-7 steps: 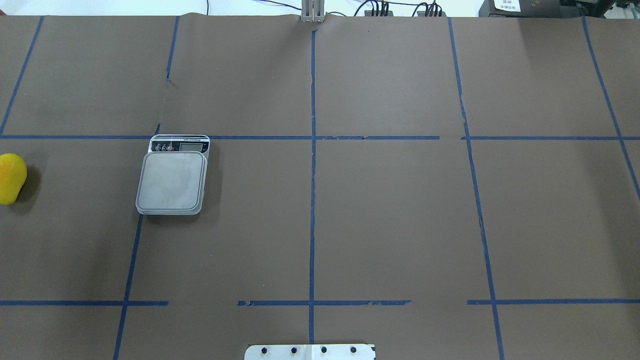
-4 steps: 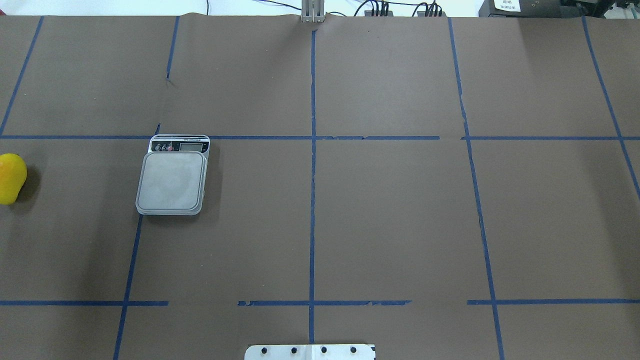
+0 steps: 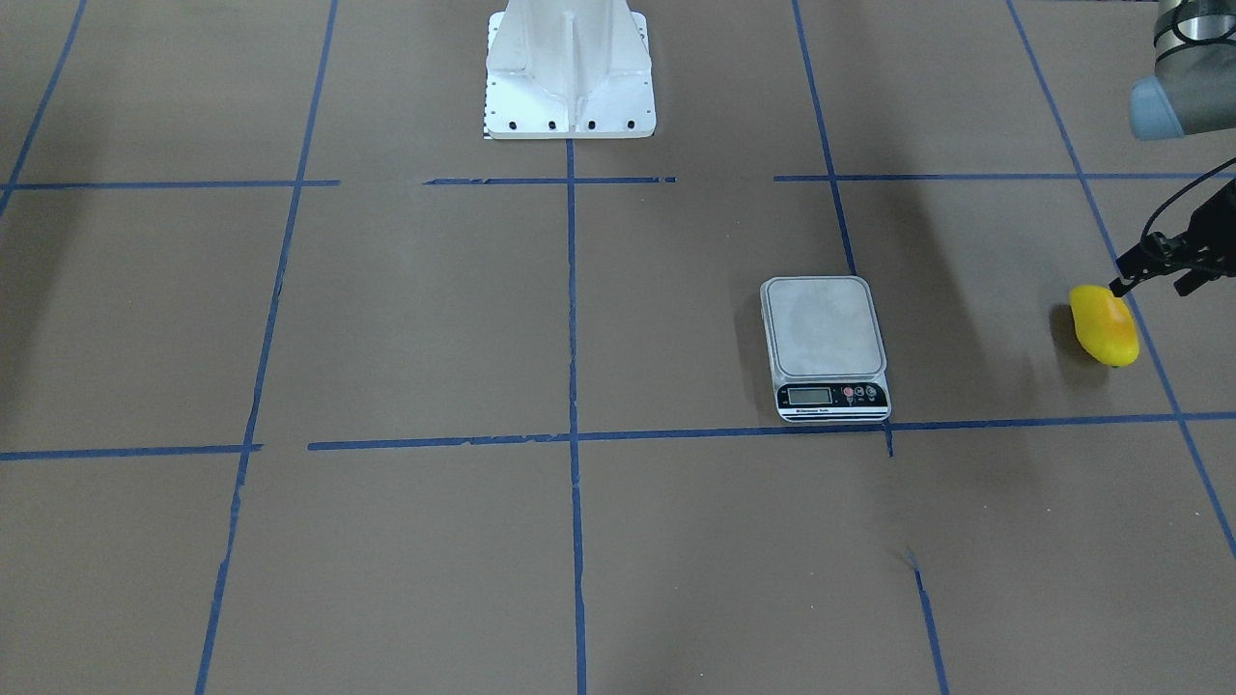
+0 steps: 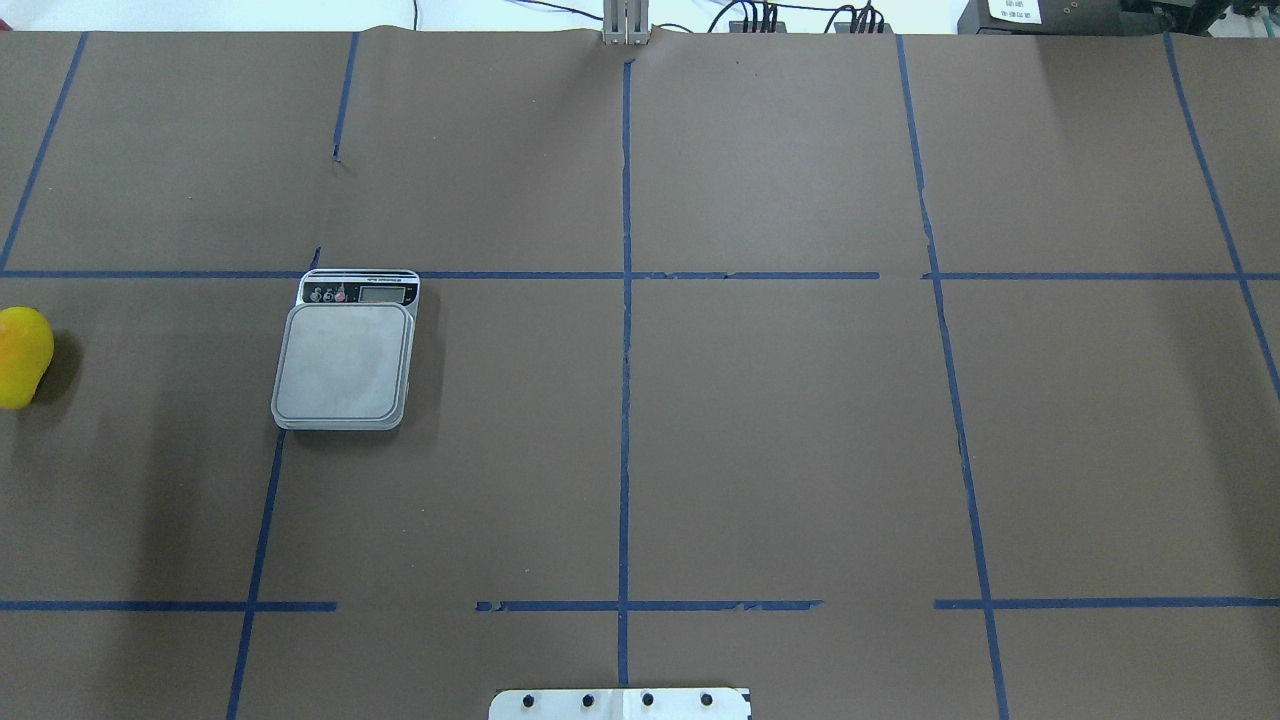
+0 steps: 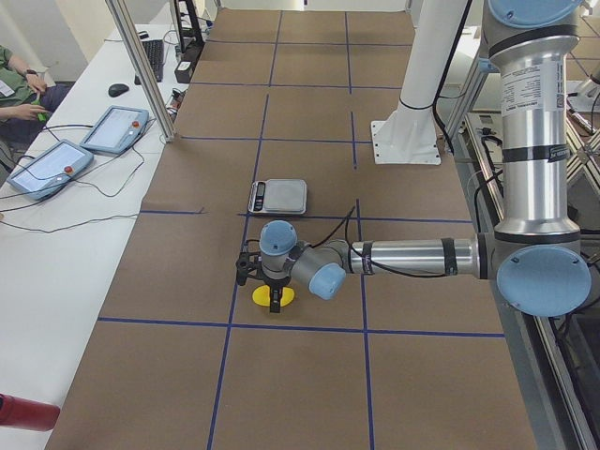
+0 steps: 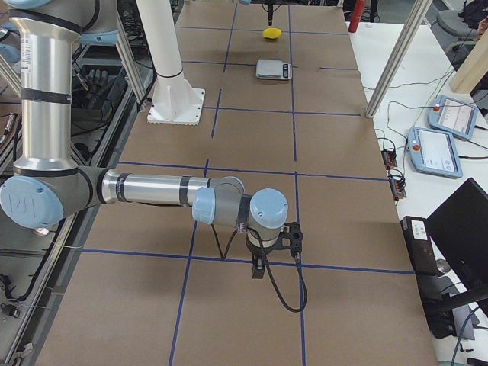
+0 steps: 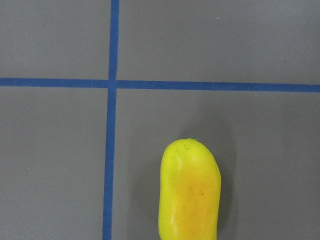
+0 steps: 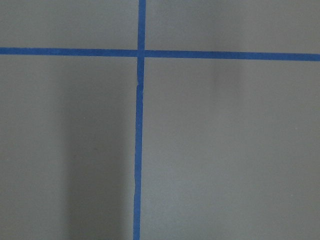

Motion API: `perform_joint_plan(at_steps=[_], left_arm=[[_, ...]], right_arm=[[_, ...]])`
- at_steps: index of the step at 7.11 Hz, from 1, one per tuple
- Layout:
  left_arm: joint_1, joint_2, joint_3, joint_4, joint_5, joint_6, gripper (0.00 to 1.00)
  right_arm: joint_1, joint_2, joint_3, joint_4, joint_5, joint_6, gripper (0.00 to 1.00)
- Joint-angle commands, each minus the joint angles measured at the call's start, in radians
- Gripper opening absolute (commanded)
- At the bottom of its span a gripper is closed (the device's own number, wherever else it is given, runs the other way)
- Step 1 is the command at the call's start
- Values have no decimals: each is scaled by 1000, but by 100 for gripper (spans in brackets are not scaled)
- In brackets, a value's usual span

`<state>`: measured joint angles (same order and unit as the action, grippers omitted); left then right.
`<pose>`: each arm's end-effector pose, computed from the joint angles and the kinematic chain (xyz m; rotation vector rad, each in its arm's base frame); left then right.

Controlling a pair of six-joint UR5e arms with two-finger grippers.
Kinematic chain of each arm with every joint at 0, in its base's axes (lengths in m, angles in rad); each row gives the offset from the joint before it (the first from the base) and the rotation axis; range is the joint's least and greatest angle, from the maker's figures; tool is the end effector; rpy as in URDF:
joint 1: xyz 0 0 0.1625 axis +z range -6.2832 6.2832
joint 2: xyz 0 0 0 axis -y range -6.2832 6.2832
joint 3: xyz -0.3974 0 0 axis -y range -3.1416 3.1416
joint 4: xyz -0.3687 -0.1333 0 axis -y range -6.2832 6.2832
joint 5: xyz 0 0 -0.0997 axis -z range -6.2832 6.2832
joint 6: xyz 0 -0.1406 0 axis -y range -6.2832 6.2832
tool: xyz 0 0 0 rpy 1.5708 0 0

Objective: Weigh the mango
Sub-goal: 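Close the left gripper around the yellow mango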

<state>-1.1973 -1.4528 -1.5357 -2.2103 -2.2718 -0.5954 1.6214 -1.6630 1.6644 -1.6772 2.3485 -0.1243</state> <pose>0.1267 -0.4401 0.6617 0.0925 0.8239 -0.0386 0.0559 -0.4185 0.6678 -0.0314 -0.7827 -0.0291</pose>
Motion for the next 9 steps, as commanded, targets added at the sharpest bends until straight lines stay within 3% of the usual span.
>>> perform_joint_plan(at_steps=[1, 5, 9], left_arm=[[47, -12, 46, -45, 20, -21, 100], [91, -81, 109, -45, 28, -20, 100], [99, -81, 112, -43, 49, -11, 100]], right_arm=[[0, 0, 0, -1, 0, 0, 100], [0, 0, 0, -1, 0, 0, 100], [0, 0, 0, -1, 0, 0, 100]])
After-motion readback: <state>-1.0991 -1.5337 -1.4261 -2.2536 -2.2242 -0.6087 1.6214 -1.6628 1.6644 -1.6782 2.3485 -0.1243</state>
